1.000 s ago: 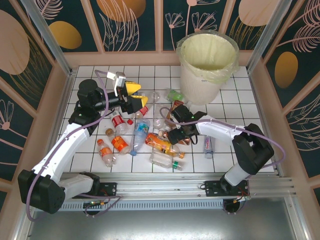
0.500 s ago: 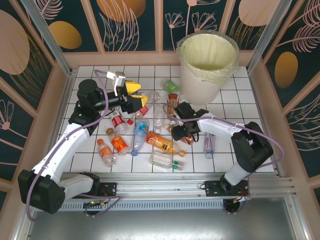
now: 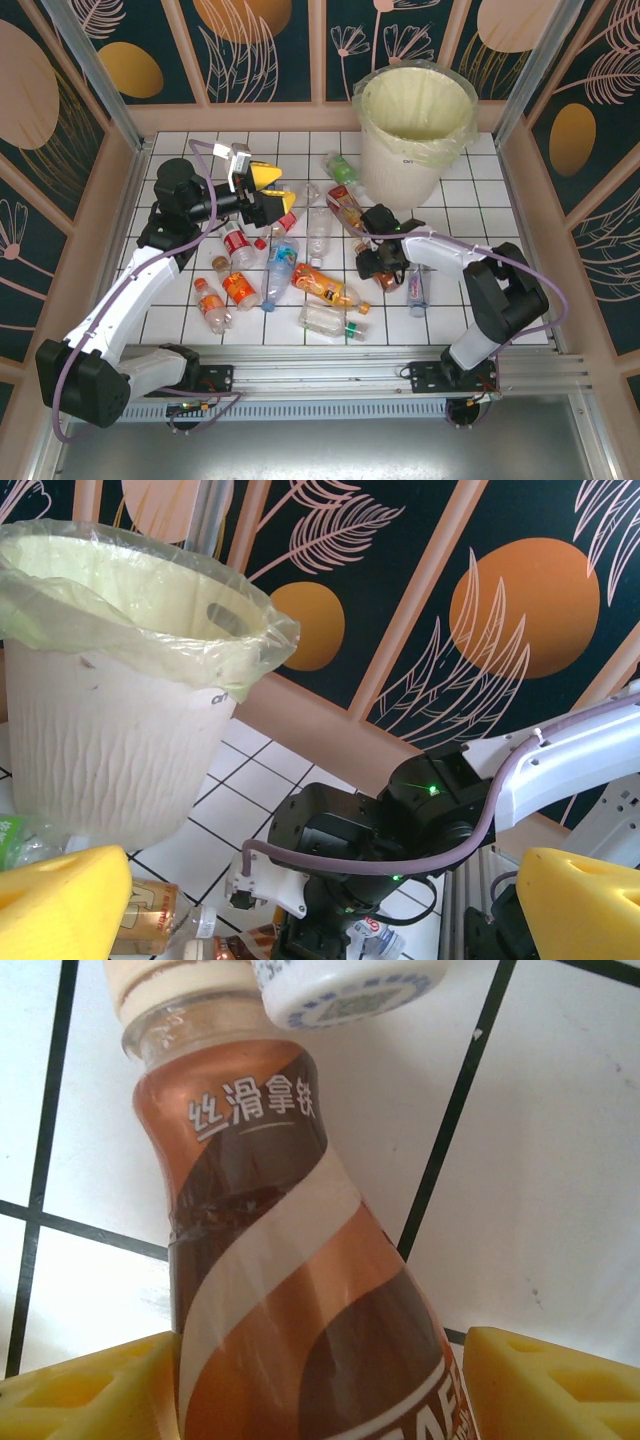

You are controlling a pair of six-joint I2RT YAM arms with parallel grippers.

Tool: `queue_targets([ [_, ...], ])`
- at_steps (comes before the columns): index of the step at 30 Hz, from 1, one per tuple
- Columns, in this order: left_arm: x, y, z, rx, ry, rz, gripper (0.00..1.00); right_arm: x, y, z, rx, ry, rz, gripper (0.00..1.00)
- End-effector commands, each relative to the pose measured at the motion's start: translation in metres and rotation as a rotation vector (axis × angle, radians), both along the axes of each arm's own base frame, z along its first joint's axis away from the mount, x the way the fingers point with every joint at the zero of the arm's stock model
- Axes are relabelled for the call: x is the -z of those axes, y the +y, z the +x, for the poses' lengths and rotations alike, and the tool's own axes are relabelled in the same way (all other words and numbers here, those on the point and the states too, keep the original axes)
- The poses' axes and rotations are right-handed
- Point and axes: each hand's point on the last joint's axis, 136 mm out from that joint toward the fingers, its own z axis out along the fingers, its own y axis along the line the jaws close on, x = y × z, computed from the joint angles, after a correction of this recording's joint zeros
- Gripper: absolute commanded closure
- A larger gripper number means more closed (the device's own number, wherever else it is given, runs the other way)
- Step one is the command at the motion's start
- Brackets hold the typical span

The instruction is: Put the plastic bottles in the bin

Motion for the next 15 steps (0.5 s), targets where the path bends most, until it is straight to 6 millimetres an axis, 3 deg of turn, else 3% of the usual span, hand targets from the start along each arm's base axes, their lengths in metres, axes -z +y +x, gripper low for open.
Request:
queue_targets([
  [1,-0.005,-0.003,-0.006,0.028,-0.018,-0.016,0.01,-0.003,0.002,-0.003,0.003,0.008,0.024,0.25],
  [8,-0.004,-0.002,-0.006,0.027,-0.017,-0.016,0.01,0.005,0.003,-0.007,-0.022,0.038,-0.017,0.25],
  [15,-0.004,-0.002,-0.006,0.027,-0.013,-0.017,0.01,0.007,0.005,-0.009,-0.041,0.035,-0.050,0.33],
])
